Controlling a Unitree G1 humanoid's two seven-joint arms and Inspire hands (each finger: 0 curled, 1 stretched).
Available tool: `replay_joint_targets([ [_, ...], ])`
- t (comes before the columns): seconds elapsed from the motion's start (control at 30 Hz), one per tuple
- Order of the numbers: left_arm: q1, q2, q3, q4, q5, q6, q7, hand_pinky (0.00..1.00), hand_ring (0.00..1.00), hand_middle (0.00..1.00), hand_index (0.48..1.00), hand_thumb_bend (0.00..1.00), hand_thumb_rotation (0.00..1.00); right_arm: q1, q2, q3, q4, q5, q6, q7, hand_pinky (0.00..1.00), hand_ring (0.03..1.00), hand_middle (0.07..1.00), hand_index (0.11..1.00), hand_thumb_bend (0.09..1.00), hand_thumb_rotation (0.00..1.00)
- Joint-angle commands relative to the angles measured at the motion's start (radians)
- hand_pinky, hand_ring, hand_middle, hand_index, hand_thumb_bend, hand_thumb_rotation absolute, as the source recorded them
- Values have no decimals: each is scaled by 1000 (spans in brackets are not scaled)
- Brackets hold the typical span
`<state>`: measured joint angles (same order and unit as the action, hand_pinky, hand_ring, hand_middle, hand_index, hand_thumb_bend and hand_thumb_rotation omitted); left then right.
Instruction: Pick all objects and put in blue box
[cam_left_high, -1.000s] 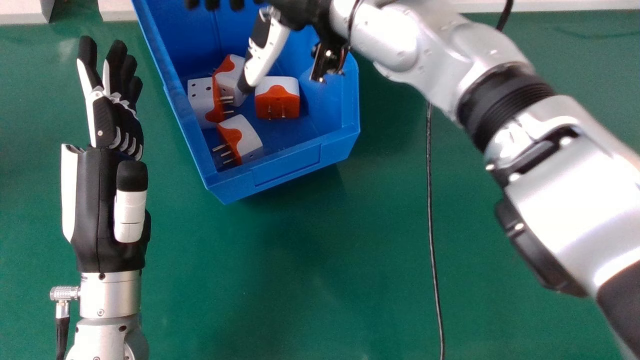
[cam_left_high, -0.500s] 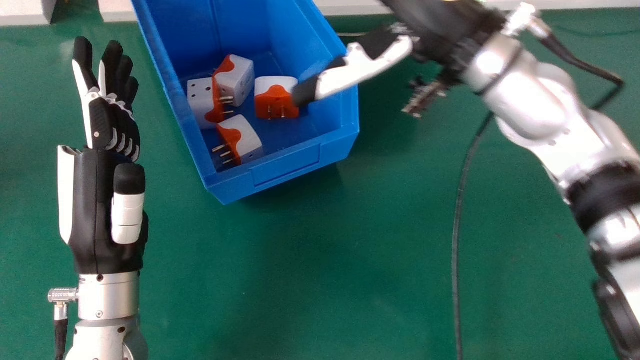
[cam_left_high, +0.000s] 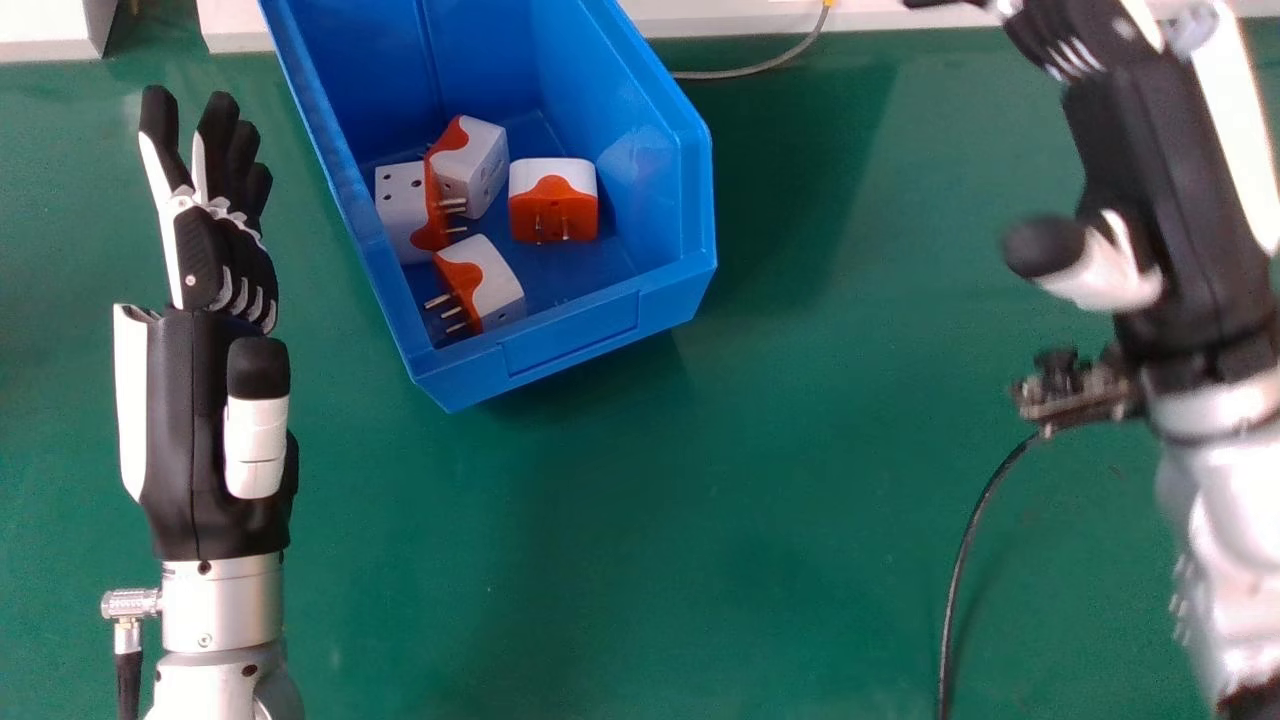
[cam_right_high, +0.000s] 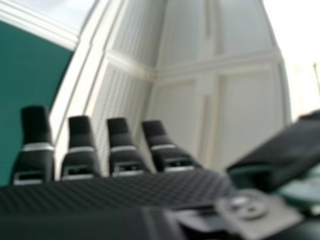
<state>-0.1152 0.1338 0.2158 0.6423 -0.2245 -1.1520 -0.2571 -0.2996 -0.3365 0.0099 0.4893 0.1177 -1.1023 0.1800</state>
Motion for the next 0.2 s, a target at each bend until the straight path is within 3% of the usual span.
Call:
replay_joint_targets([
  [0.0,11,2,-1,-25,6,-23,2,1000,1000,1000,1000,972,960,64,35,-21,-5,54,-36,3,738,881,914,916,633,934],
  [0.17,19,2,-3,-37,10,-21,2,1000,1000,1000,1000,965,961,152,100,-21,34,124,-60,47,824,932,950,965,496,966],
])
